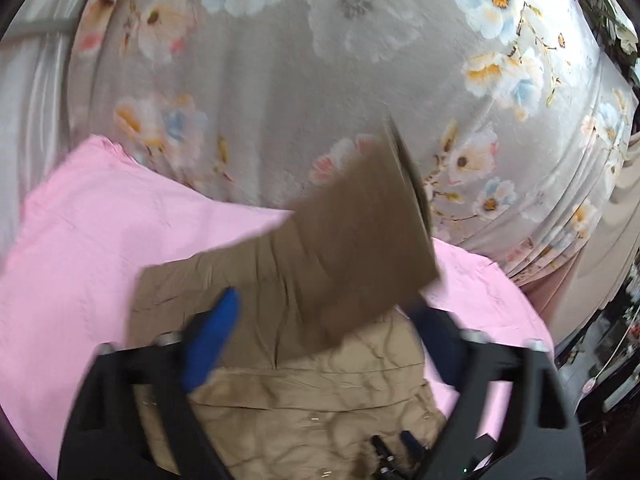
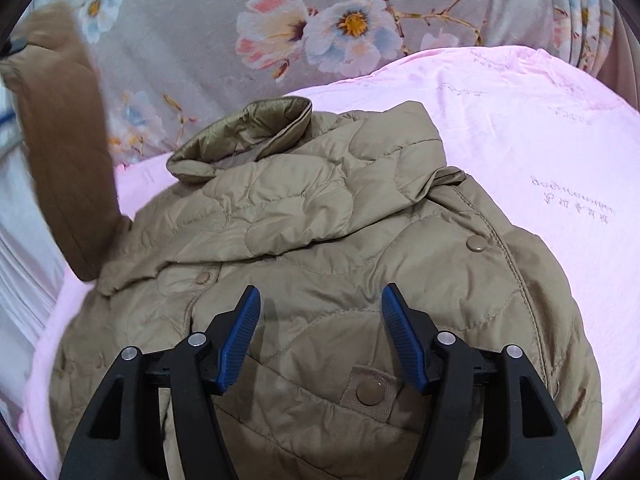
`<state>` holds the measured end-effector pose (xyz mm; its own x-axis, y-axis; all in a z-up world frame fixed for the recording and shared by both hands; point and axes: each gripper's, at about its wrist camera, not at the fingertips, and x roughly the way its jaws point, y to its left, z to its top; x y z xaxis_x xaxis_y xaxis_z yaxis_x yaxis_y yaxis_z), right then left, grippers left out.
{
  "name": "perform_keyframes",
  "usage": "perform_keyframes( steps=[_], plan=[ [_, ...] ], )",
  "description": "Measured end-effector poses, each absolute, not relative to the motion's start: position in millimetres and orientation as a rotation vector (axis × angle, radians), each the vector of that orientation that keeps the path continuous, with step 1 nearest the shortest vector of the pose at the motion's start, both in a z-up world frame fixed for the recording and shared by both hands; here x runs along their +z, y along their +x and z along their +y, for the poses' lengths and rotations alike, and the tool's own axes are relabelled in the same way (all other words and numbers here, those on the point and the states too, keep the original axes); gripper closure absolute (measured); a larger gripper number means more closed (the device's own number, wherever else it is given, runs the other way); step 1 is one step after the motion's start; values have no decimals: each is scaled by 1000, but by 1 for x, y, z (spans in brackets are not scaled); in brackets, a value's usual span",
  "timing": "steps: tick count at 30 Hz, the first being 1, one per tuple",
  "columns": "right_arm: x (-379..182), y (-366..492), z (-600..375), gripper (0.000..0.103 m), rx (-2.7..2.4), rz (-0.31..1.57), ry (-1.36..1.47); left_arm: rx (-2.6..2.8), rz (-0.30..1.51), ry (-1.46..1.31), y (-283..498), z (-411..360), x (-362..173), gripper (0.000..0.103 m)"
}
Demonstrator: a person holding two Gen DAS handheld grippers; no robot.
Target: Fold large clothes
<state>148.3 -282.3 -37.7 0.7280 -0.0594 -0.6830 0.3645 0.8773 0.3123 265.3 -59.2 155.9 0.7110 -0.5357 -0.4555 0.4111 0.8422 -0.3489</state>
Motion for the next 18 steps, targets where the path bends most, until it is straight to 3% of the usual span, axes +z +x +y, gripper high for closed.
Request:
perform_keyframes(
  steps=[5, 18],
  plan=[
    [-34, 133, -298, 29, -248, 632, 559, -500, 712, -262, 288, -65, 95, 13],
    [2, 163, -320, 22, -184, 646, 572, -300, 1020, -742, 352, 85, -34, 15]
  ],
)
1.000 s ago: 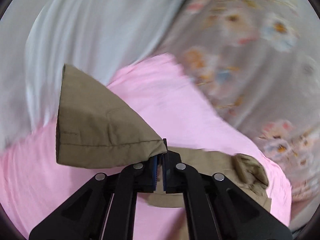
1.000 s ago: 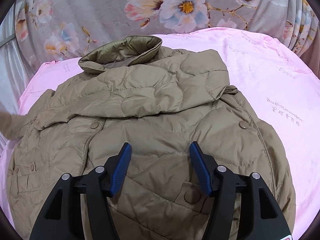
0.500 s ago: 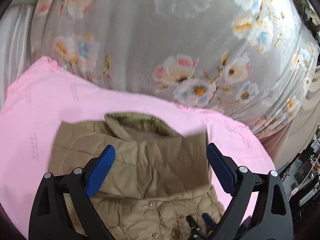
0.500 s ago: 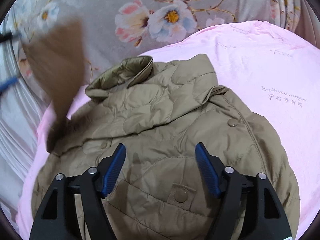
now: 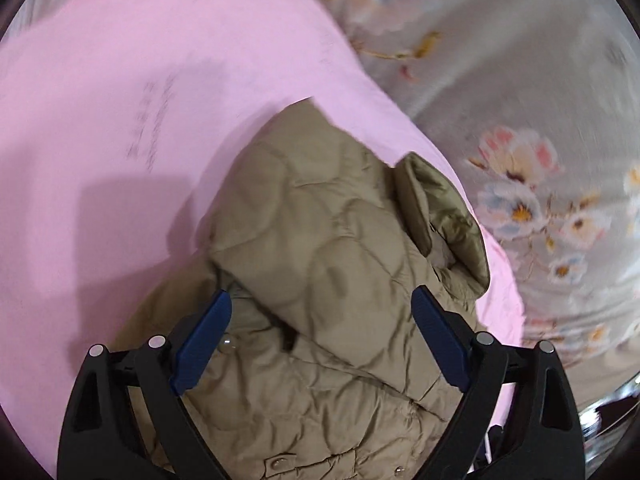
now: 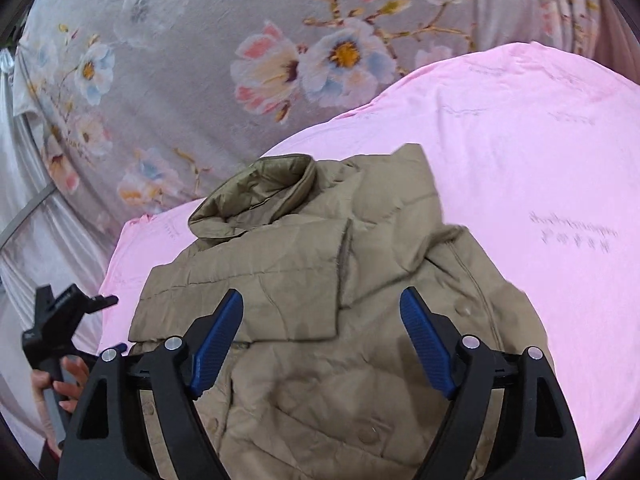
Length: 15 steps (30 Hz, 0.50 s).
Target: Fold large clothes
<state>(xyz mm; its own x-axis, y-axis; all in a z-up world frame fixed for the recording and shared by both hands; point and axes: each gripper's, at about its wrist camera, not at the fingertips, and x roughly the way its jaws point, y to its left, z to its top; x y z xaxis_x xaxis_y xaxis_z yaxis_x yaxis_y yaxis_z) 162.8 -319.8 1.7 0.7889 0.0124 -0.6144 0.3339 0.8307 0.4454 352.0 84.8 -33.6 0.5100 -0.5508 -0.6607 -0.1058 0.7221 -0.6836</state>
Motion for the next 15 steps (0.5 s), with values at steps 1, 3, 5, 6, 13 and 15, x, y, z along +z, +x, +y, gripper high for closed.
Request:
perform_keyframes(
  steps=[1, 3, 5, 6, 13, 15],
  plan=[
    [3, 173, -321, 20, -164, 670, 565, -307, 1027, -772, 353, 88, -38, 16],
    [2, 190, -323, 20, -140, 699, 562, -326, 1029, -834, 355, 94, -45, 16],
    [-5, 203, -326, 20, -152, 725, 561, -340, 1025, -867, 356, 98, -46, 17],
    [-11, 212, -328, 20, -158, 749, 571, -358, 1025, -888, 359, 98, -47, 18],
    [-45, 239, -329, 49, -129, 835, 626, -405, 1085, -1011, 385, 92, -65, 61],
    [-42, 251, -325, 99, -107, 872, 583, -394, 1108, -1023, 390, 90, -69, 90]
  ],
)
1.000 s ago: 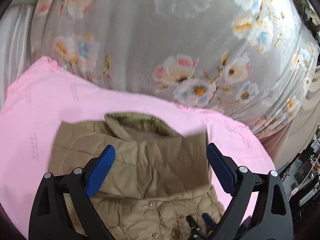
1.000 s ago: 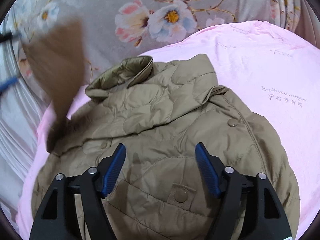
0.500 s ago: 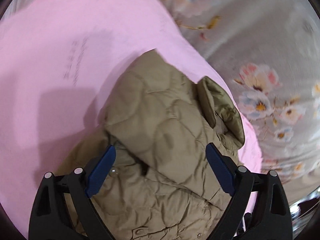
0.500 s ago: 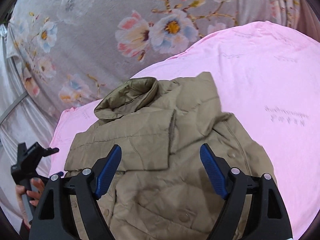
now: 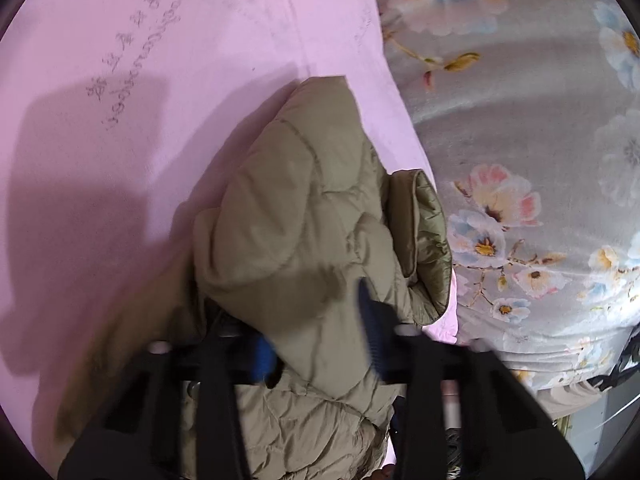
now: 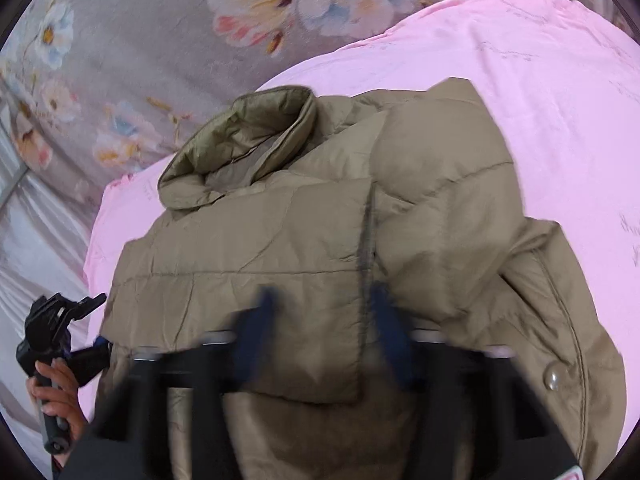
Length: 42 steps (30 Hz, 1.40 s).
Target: Fold large clothes
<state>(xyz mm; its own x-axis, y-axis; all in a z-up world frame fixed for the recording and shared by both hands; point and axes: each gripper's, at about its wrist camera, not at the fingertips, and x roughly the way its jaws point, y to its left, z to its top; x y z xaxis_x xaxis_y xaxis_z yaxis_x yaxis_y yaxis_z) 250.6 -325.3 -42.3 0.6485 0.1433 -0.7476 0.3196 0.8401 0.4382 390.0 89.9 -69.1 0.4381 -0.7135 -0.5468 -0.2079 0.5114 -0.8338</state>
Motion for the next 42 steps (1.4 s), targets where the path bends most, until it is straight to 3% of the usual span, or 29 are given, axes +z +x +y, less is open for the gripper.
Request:
perform_keyframes(
  steps=[4, 9, 12, 16, 19, 31, 40, 42],
  plan=[
    [17, 253, -323, 100, -83, 754, 485, -396, 1035, -928, 380, 86, -34, 97],
    [104, 220, -306, 101, -66, 503, 300, -385, 839, -643, 352, 65, 32, 97],
    [71, 227, -313, 101, -123, 580, 254, -337, 843, -500, 351, 45, 21, 97],
    [-12, 247, -326, 101, -180, 777, 290, -257, 938, -367, 360, 22, -38, 97],
    [-46, 249, -327, 101, -177, 827, 297, -254, 900, -317, 356, 18, -54, 97],
    [-65, 238, -328, 102, -165, 850, 360, -168, 812, -87, 324, 1, -56, 93],
    [-67, 166, -312, 101, -142, 841, 409, -173, 817, -70, 257, 29, -55, 92],
    [-65, 161, -312, 99, -123, 839, 421, -156, 812, -74, 248, 34, -51, 85]
  ],
)
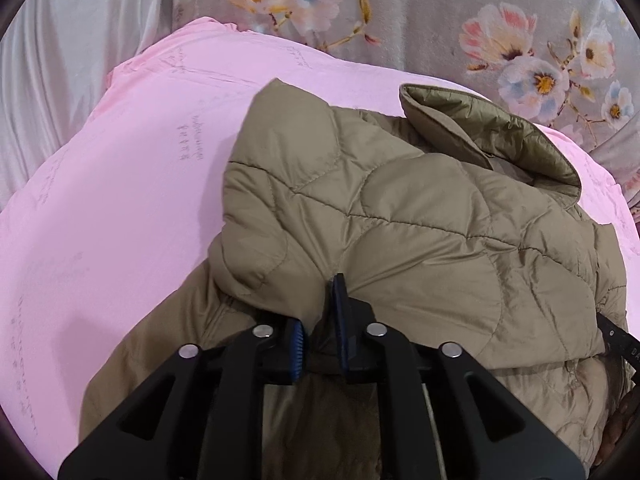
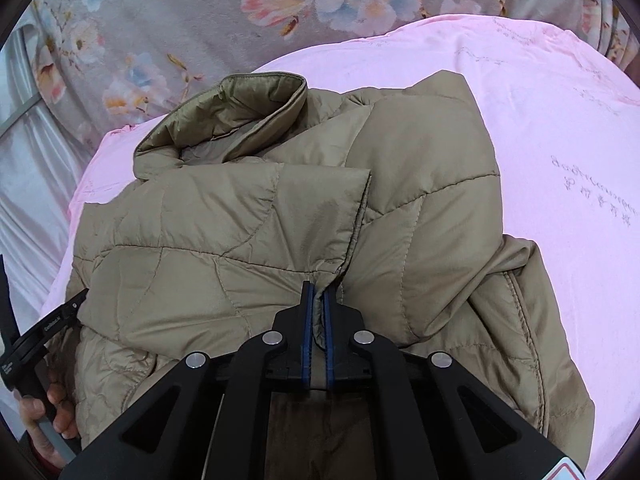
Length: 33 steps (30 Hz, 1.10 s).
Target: Fold large clothes
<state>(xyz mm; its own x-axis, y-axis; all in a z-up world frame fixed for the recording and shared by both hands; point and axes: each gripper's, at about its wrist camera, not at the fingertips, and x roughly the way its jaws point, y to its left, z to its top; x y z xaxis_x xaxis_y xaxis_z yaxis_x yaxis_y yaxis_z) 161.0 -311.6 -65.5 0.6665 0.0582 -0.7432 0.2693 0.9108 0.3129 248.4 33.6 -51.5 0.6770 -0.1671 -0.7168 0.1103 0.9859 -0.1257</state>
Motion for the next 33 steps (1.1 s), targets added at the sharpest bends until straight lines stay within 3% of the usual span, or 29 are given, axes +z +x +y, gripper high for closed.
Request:
perform_keyframes(
  steps=[5, 9, 11, 14, 18, 20, 33],
  plan=[
    [-19, 142, -313, 65, -201, 768, 362, -146, 786, -54, 223, 52, -7, 56],
    [27, 153, -300, 63, -165, 693, 327, -159, 663, -51, 225, 44, 52, 50],
    [40, 171, -286, 63, -119, 678, 318, -191, 641, -64, 241, 28, 66, 36],
    [37, 199, -264, 63, -91, 697, 280, -214, 683, -46, 275, -4, 51, 35],
    [-12, 229, -242, 61, -103, 806, 200, -215, 816, 20, 304, -35, -21, 35],
    [-36, 228, -238, 59, -90, 807, 197, -194, 777, 68, 298, -41, -55, 32],
    [-40, 228, -241, 56, -96, 808, 214, -154, 780, 122, 298, -49, -61, 28]
  ],
)
